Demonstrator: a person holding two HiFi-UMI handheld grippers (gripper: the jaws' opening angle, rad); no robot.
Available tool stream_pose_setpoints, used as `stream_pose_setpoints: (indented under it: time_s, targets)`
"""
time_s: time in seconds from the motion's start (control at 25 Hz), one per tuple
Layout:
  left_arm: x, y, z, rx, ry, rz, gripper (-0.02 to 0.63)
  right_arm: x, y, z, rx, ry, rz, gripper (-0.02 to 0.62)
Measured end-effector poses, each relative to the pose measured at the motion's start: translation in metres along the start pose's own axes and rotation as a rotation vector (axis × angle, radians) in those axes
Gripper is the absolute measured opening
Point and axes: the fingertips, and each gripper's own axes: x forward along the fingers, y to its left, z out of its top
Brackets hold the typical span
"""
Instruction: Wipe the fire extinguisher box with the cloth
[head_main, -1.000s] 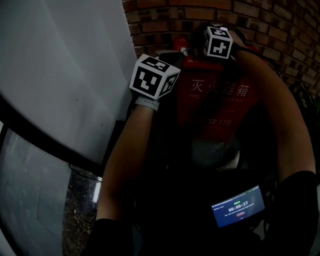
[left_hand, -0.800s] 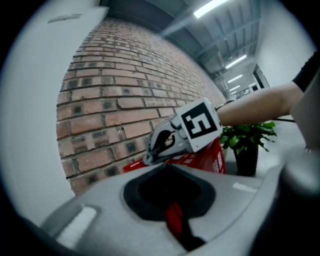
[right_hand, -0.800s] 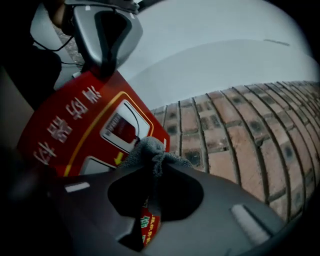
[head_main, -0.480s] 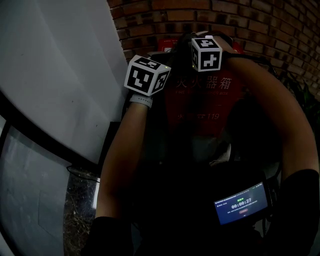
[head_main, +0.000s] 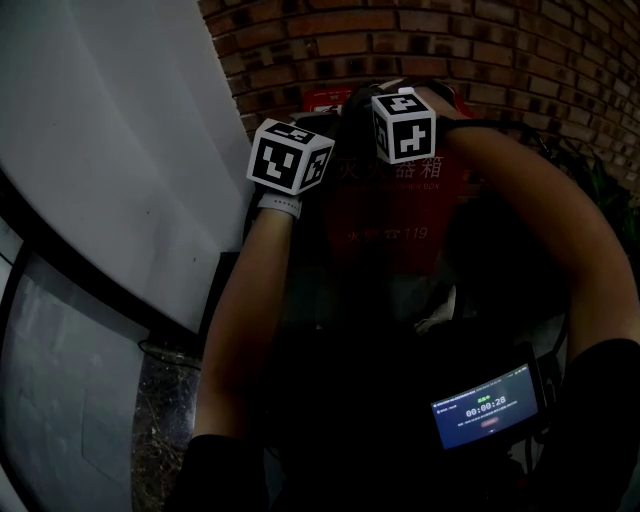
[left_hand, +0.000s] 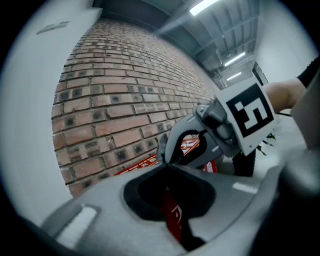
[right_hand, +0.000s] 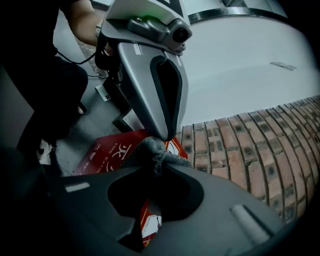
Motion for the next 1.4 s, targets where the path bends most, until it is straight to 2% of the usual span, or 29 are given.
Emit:
stream_pose_setpoints:
  time_s: [0.12, 0.2, 0.44, 0.6, 0.8, 1.08, 1.28, 1.4]
  targets:
    - [0.002, -0.005, 0.003, 0.000, -0.007, -0.005, 0.003, -0.005, -0.007, -0.011, -0.001, 0.002, -0.040, 0.029]
    - [0.003, -0.008, 0.005, 0.000, -0.018, -0.016, 0.003, -0.005, -0.018, -0.033, 0.028, 0.028, -0.069, 0.029]
    - [0.016, -0.006, 0.006, -0.017, -0.039, -0.037, 0.003, 0.005, -0.045, -0.119, 0.128, 0.205, -0.125, 0.029]
    - [0.031, -0.003, 0.004, -0.026, -0.024, -0.046, 0.003, 0.021, -0.059, -0.150, 0.165, 0.266, -0.145, 0.029]
    - [0.037, 0.004, 0.003, -0.025, -0.005, -0.046, 0.003, 0.048, -0.074, -0.147, 0.156, 0.252, -0.148, 0.029]
    - [0.043, 0.006, 0.004, 0.014, 0.034, -0.040, 0.003, 0.080, -0.071, -0.134, 0.103, 0.260, -0.099, 0.029]
    - [0.047, 0.004, 0.001, 0.058, 0.067, -0.025, 0.003, 0.067, -0.058, -0.111, 0.070, 0.198, -0.084, 0.029]
    - [0.049, 0.005, 0.002, 0.045, 0.078, -0.029, 0.003, 0.051, -0.043, -0.090, 0.048, 0.154, -0.062, 0.028]
